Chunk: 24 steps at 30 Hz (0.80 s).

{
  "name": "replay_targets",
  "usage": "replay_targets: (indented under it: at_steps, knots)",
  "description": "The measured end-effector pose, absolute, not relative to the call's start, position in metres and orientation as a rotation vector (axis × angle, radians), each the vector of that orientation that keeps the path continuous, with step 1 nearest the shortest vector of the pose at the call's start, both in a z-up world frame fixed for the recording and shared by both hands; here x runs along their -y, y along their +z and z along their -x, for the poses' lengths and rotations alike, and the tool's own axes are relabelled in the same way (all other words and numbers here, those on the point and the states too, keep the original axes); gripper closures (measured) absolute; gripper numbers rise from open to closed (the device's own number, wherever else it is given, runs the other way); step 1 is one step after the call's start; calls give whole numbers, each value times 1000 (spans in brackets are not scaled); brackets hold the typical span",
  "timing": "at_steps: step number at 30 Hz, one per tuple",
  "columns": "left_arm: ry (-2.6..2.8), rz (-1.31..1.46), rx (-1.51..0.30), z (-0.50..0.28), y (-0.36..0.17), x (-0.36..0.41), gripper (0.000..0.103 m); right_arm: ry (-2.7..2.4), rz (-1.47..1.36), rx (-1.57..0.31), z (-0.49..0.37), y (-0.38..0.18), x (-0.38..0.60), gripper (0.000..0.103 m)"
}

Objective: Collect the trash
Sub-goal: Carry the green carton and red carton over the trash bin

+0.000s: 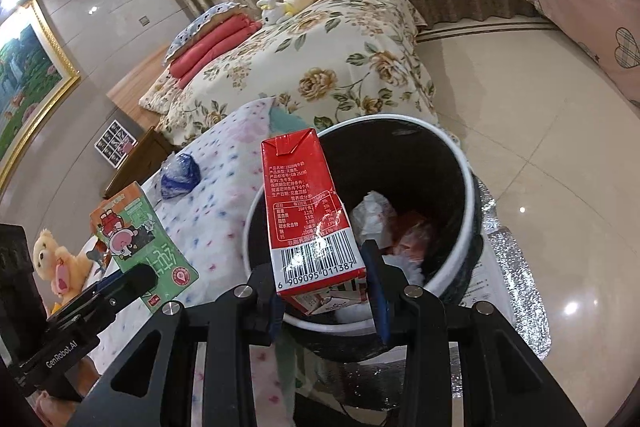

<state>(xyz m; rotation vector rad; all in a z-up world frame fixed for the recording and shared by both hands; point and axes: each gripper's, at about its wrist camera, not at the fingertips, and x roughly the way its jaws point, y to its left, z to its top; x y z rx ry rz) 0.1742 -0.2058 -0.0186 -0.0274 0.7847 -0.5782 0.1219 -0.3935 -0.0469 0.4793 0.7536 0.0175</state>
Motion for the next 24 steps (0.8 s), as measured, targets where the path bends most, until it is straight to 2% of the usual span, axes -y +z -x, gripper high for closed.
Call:
replay_targets:
  at_steps: [24]
  knots:
    - [-615,-37,-806,-189,-24,254,71,-14,-500,-763,-134,-53,419,68]
